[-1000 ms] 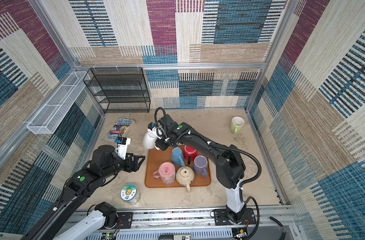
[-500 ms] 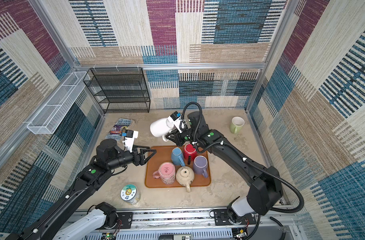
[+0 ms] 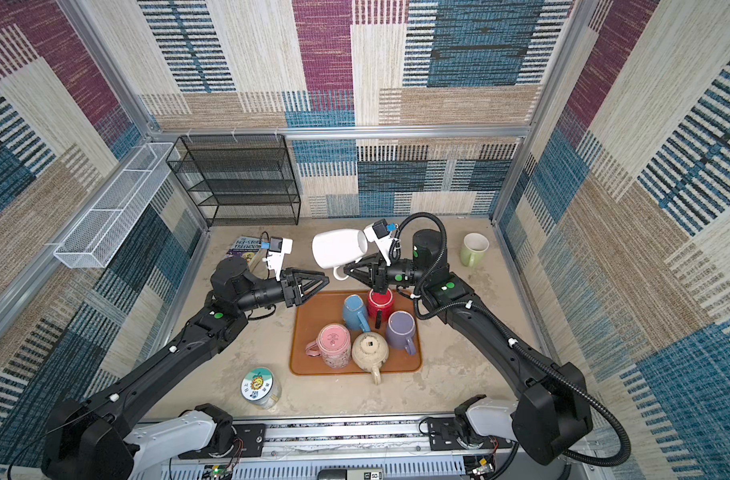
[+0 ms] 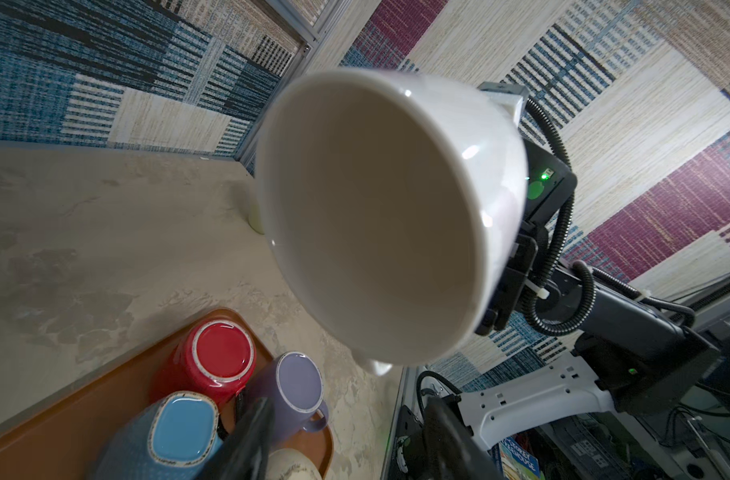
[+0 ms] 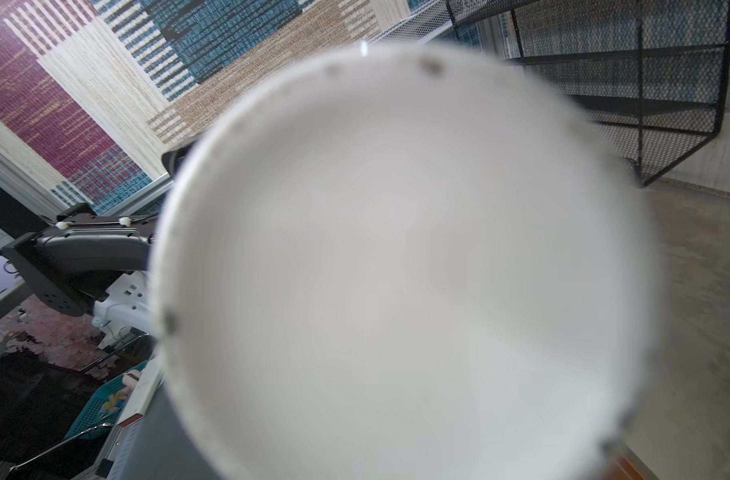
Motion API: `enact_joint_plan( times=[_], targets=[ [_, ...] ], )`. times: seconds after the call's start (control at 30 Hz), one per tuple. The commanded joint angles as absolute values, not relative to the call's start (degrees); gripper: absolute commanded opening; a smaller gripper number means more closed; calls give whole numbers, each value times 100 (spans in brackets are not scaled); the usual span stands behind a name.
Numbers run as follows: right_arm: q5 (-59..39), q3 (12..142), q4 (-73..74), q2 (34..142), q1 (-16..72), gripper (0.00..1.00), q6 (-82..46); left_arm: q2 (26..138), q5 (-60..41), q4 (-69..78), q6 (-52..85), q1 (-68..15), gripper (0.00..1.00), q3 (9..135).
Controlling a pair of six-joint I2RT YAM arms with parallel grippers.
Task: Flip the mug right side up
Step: 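Lift the white mug with the right gripper toward the left gripper, then close the left gripper on the white mug held by the right gripper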
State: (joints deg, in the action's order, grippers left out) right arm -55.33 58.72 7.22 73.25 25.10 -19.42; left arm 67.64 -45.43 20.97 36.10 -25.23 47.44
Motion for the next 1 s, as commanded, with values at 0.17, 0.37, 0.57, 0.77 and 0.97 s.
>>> enact_joint_plan(
  times=[0.17,0.37,0.57,0.77,0.97],
  targets=[
    [-6384,5806,2390,7422,2377,0,-2877,7299,-5061,3758,4274,-2535,56,5045],
    [-6447,5827,2527,7536,2370,0,-2945,7620,-5160,4194,4491,-2573,54,5135],
    [-6483,5863,2549,7660,2355,0,-2917,7932,-5227,4461,4670,-2618,43,5279],
    [-6484,5871,2573,7790,2304,0,-2848,8171,-5291,4709,4839,-2661,29,5394],
    [-6583,5881,2663,7944,2277,0,-2890,8252,-5308,4728,4852,-2667,19,5462]
  ],
)
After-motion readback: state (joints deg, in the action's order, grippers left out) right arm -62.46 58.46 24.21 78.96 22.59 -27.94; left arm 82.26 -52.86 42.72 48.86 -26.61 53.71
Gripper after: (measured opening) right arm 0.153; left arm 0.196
